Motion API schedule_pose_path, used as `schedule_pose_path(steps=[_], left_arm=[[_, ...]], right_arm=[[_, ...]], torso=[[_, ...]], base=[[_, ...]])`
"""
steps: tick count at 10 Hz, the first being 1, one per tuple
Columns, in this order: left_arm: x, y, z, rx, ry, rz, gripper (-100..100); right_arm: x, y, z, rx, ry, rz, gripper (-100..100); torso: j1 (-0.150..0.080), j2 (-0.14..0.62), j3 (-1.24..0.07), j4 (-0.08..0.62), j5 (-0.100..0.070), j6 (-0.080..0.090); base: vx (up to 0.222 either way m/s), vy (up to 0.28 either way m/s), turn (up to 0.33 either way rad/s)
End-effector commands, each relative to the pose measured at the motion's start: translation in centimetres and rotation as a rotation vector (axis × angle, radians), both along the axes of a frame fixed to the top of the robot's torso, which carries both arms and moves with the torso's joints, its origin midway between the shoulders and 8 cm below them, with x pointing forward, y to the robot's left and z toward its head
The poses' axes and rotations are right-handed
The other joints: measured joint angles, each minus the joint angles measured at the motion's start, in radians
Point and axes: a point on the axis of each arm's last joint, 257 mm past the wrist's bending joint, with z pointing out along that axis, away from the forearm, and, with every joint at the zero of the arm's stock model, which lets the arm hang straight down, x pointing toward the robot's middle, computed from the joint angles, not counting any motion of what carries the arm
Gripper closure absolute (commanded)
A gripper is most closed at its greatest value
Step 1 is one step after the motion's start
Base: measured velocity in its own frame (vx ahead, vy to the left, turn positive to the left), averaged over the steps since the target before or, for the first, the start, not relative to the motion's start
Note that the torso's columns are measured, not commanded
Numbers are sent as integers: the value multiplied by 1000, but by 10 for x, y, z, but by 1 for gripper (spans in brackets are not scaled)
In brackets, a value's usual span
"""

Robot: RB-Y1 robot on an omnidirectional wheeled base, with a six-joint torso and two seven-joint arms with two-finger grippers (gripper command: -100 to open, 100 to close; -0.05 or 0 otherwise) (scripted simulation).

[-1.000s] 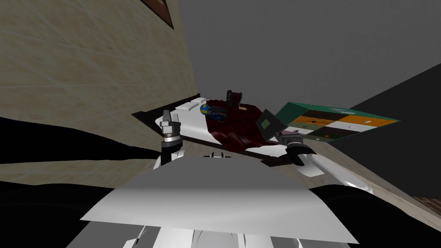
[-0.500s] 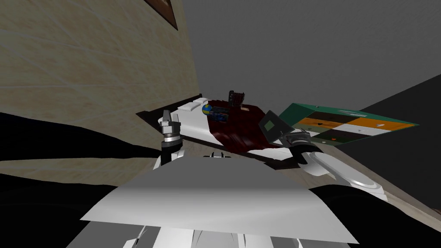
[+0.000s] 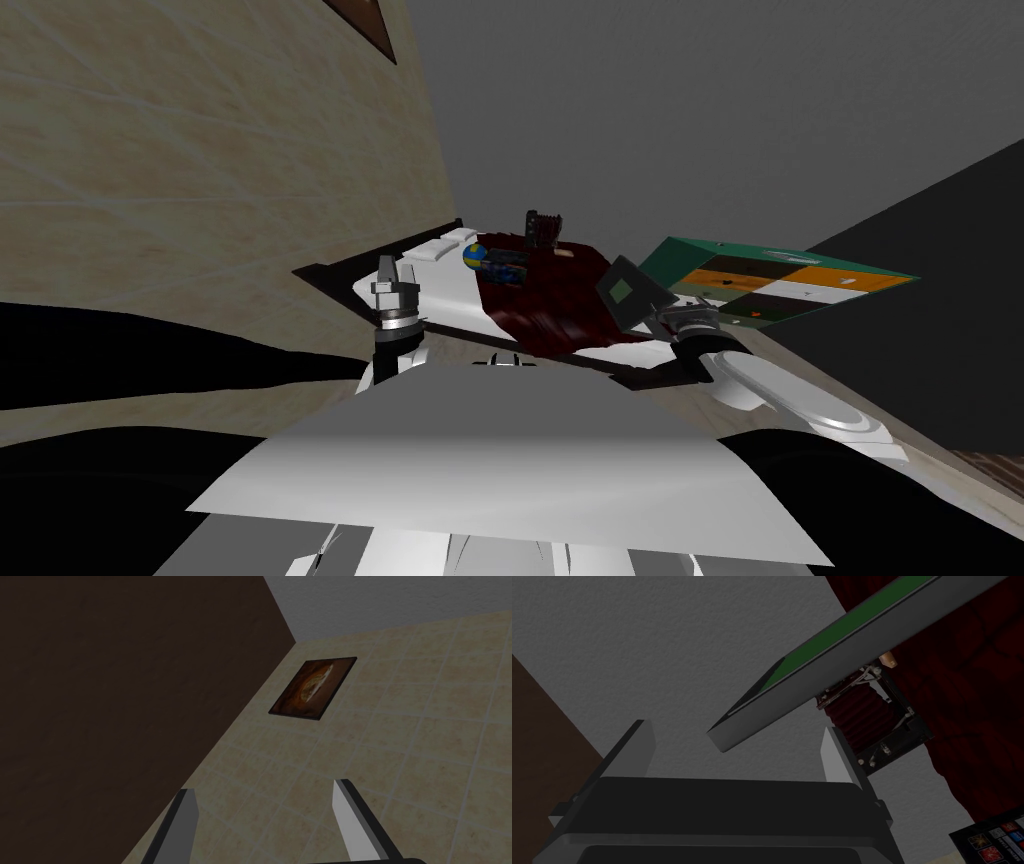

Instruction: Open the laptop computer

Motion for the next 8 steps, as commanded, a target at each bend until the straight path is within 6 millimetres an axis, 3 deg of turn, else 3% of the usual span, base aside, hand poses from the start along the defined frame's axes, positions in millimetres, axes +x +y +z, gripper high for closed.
schedule_pose_path(steps=[1, 8], left_arm=[[0, 0, 0, 0, 0, 0, 0], [0, 0, 0, 0, 0, 0, 0]], right_arm=[[3, 2, 2, -21, 8, 17, -100], [9, 7, 4, -5, -6, 55, -100]], torso=[[0, 1, 1, 0, 0, 0], [-1, 0, 0, 0, 0, 1]], base=[[55, 1, -152], [46, 10, -69]])
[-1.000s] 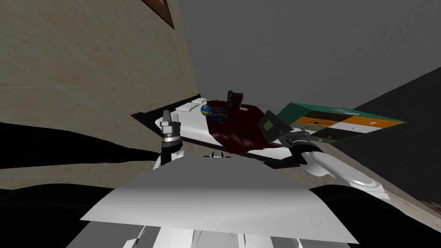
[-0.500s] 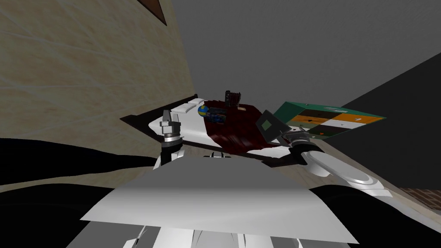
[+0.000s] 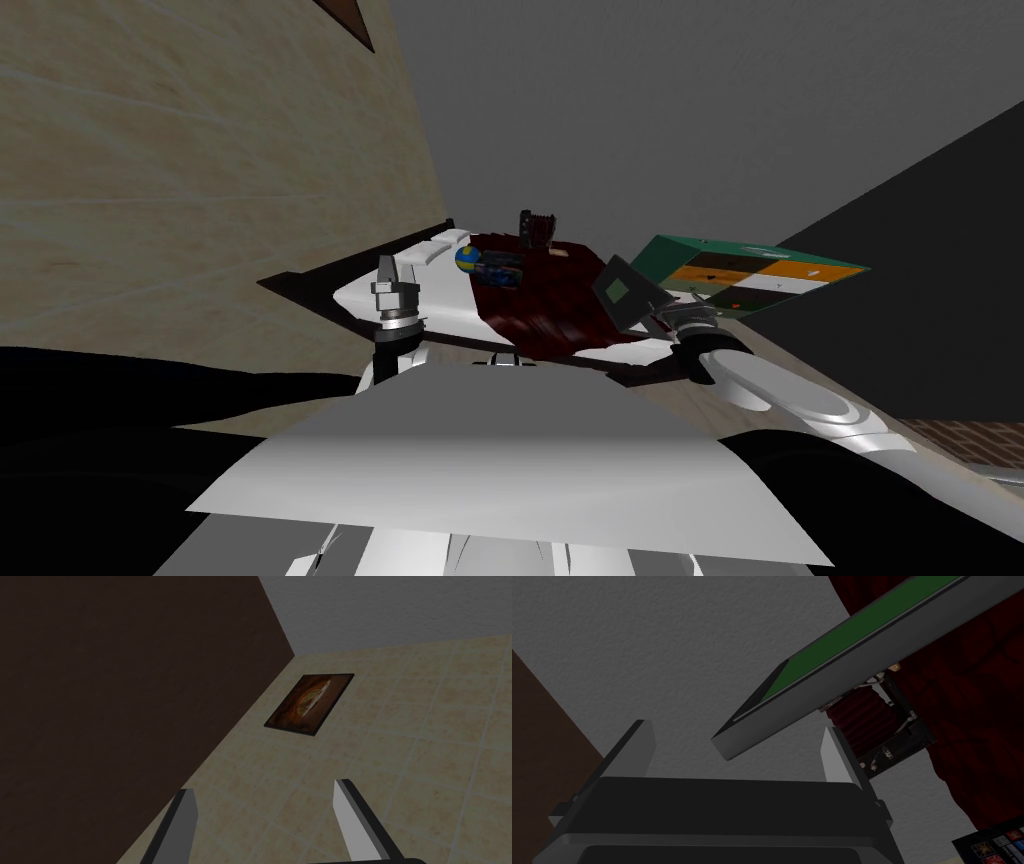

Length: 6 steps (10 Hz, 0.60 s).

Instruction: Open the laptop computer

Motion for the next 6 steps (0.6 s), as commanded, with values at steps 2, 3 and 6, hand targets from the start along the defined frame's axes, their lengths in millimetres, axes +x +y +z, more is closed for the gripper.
schedule_pose_path(steps=[2, 3, 6], left_arm=[[0, 0, 0, 0, 0, 0, 0], [0, 0, 0, 0, 0, 0, 0], [0, 0, 0, 0, 0, 0, 0]], right_arm=[[4, 5, 1, -15, 4, 32, -100], [4, 5, 1, 9, -8, 32, -100], [8, 10, 2, 10, -8, 58, -100]], torso=[[1, 2, 1, 0, 0, -1], [1, 1, 0, 0, 0, 0], [0, 0, 0, 0, 0, 0]], base=[[39, 16, -73], [57, 19, -97], [44, 11, -75]])
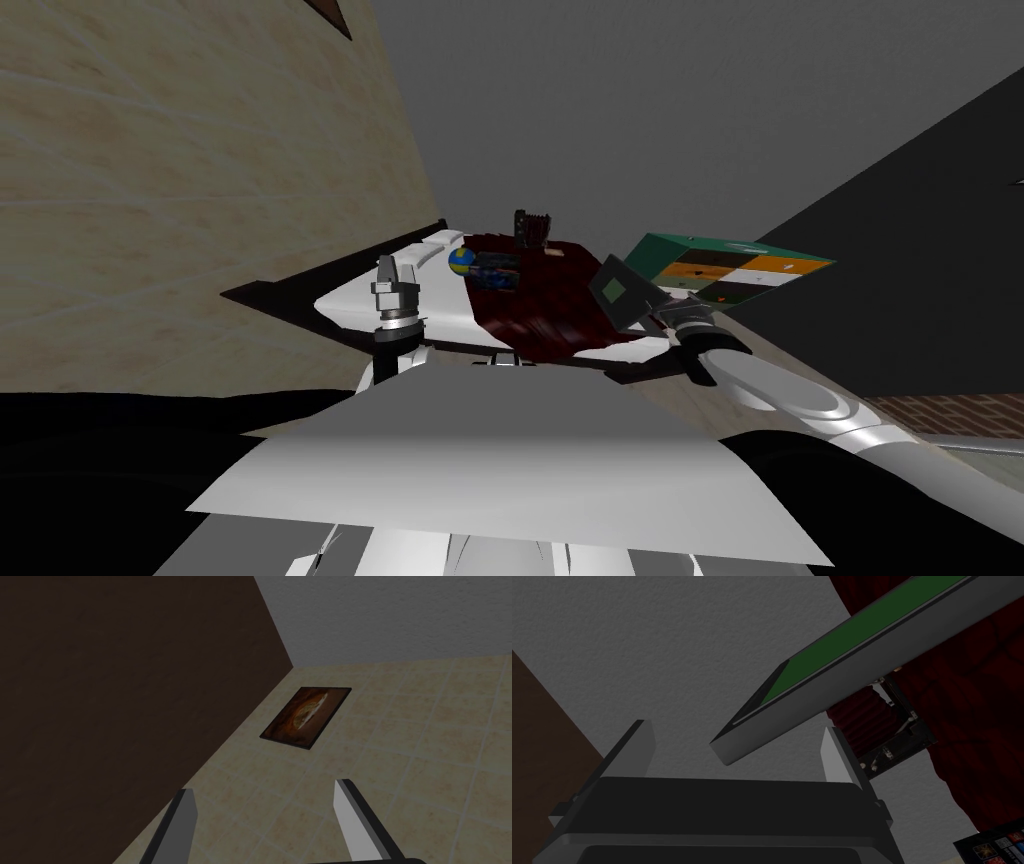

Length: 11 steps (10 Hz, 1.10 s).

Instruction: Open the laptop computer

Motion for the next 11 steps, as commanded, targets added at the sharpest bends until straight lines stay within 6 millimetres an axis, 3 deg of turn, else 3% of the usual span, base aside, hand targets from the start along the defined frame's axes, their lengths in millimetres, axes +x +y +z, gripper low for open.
schedule_pose_path(steps=[1, 11], left_arm=[[0, 0, 0, 0, 0, 0, 0], [0, 0, 0, 0, 0, 0, 0]], right_arm=[[1, 2, 1, 29, -14, 11, -100], [11, 20, -1, 30, -1, 104, -100]], torso=[[1, 0, 0, 0, 0, -1], [-1, 0, 3, 0, 0, -1]], base=[[22, 11, 7], [25, 16, -65]])
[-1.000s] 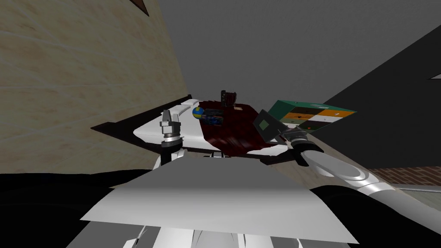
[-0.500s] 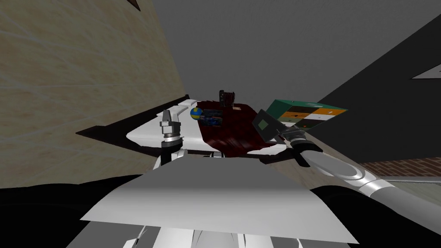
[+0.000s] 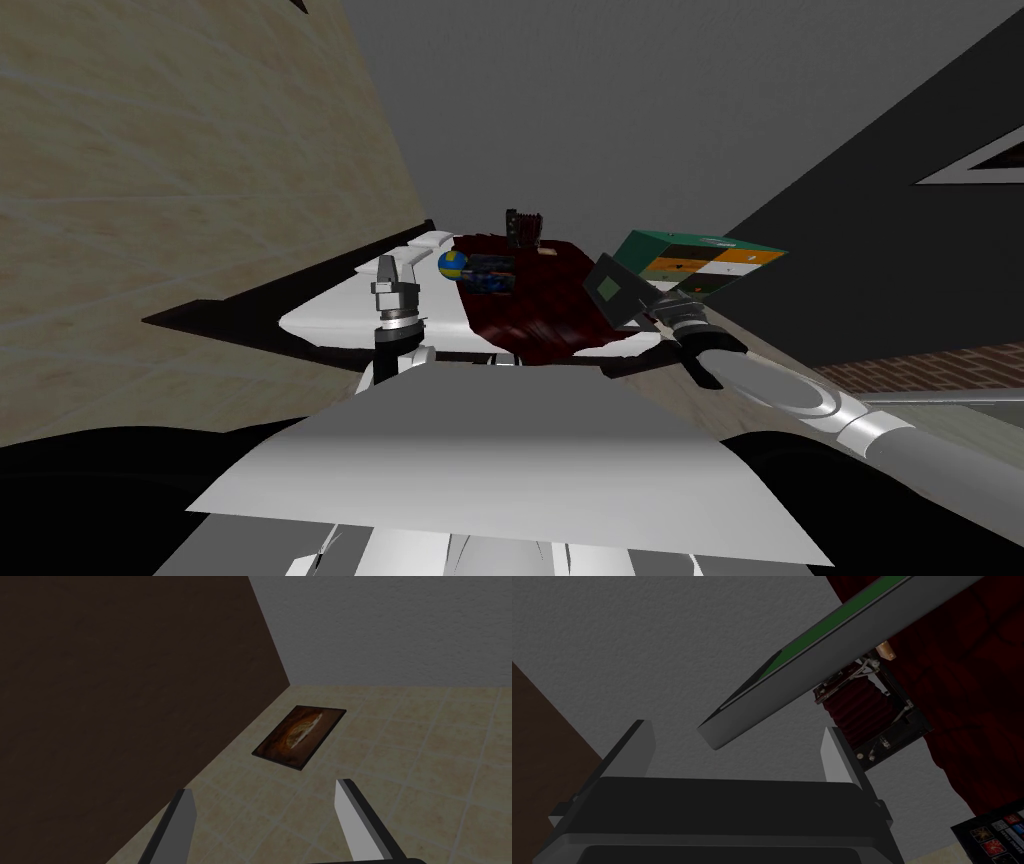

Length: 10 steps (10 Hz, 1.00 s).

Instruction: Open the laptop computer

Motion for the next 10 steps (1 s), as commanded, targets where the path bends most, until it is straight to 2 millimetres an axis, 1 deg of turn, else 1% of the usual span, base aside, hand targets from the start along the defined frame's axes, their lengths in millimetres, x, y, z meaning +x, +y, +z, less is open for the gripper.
schedule_pose_path(steps=[1, 2, 3, 5, 6, 8, 9, 10], left_arm=[[0, 0, 0, 0, 0, 0, 0], [0, 0, 0, 0, 0, 0, 0], [0, 0, 0, 0, 0, 0, 0], [0, 0, 0, 0, 0, 0, 0], [0, 0, 0, 0, 0, 0, 0], [0, 0, 0, 0, 0, 0, 0], [0, 0, 0, 0, 0, 0, 0], [0, 0, 0, 0, 0, 0, 0]], right_arm=[[-3, -7, 1, 25, -14, -33, 100], [-3, -7, 1, 7, -8, -33, 100], [-6, -13, 2, 42, -25, -64, 100], [-7, -13, 2, 2, -10, -64, 100], [-10, -18, 2, 43, -27, -94, 100], [-10, -18, 2, -1, -11, -93, 100], [-13, -23, 2, 39, -27, -120, 100], [-13, -23, 2, 15, -17, -120, 100]], torso=[[0, 0, -1, 0, 0, 0], [1, 0, -2, 0, 0, 0], [0, -3, -4, -4, -4, -2], [-2, -3, -5, -3, -4, 0], [-1, -3, -4, -3, -3, 2], [-3, -2, -4, -3, -4, 0], [-2, -2, -4, -3, -4, 2], [-2, 0, -3, -3, -4, 0]], base=[[-7, -23, 151], [-1, -49, 71], [-61, -26, 167], [-44, -12, 46], [-36, -10, 102], [-37, -11, 58], [-54, -11, 123], [-56, -23, 78]])
